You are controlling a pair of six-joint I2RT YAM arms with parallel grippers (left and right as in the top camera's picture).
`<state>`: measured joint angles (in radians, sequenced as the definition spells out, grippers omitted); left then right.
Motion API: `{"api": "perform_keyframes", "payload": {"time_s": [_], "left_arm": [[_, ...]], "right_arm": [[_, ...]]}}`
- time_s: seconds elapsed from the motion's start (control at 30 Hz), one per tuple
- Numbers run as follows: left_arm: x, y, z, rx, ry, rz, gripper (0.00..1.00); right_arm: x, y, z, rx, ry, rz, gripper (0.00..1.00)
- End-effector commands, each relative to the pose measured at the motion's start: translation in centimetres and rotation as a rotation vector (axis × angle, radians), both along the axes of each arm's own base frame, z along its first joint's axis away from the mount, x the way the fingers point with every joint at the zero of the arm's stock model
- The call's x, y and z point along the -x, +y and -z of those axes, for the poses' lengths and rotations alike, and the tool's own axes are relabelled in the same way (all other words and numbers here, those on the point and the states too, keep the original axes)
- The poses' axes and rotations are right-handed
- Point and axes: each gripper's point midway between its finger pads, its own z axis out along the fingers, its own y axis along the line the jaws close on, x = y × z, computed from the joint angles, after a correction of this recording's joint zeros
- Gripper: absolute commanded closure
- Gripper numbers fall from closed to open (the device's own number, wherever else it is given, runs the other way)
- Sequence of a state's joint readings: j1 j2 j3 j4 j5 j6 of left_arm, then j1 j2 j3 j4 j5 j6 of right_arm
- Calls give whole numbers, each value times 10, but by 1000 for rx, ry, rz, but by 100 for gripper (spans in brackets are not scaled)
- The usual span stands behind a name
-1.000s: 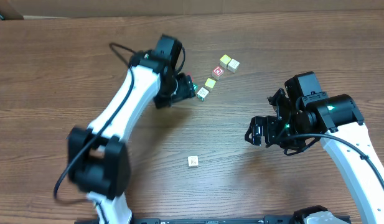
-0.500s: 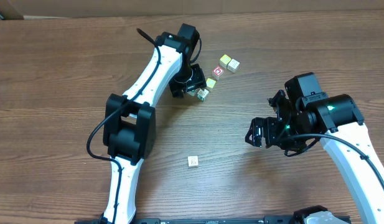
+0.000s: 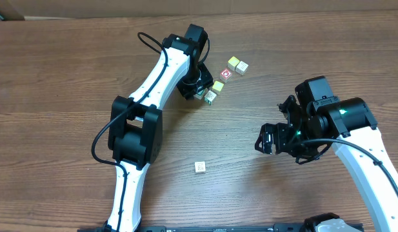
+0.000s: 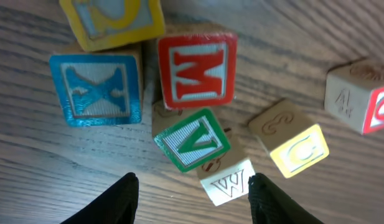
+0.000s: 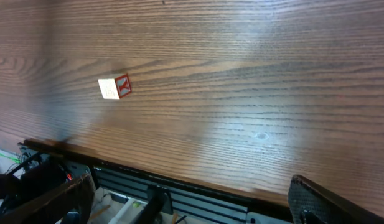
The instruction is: Flip 3 blocks
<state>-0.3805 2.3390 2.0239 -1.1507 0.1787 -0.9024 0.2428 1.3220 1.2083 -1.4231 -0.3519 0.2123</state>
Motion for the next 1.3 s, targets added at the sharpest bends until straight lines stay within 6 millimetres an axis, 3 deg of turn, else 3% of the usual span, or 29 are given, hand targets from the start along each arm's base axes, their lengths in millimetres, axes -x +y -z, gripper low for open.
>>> {"api": "perform_keyframes", "payload": {"time_s": [0.0, 0.4, 0.77, 0.93, 1.03, 1.27], "left_arm": [[-6, -3, -1, -39, -25, -46, 49], [-8, 6, 5, -84, -28, -111, 52], [5, -4, 50, -52, 95, -122, 59], [0, -6, 47, -43, 79, -122, 67], [-4, -6, 41, -37, 60, -99, 67], [-17, 7, 12, -105, -6, -56, 68]], "right_arm": [[-3, 1, -9, -11, -31, -5, 0], [-2, 1, -9, -10, -27, -5, 0], [1, 0, -8, -7, -16, -9, 0], [1, 0, -8, -7, -14, -8, 0], [2, 0, -8, -6, -13, -8, 0], [3, -1, -8, -5, -8, -8, 0]]}}
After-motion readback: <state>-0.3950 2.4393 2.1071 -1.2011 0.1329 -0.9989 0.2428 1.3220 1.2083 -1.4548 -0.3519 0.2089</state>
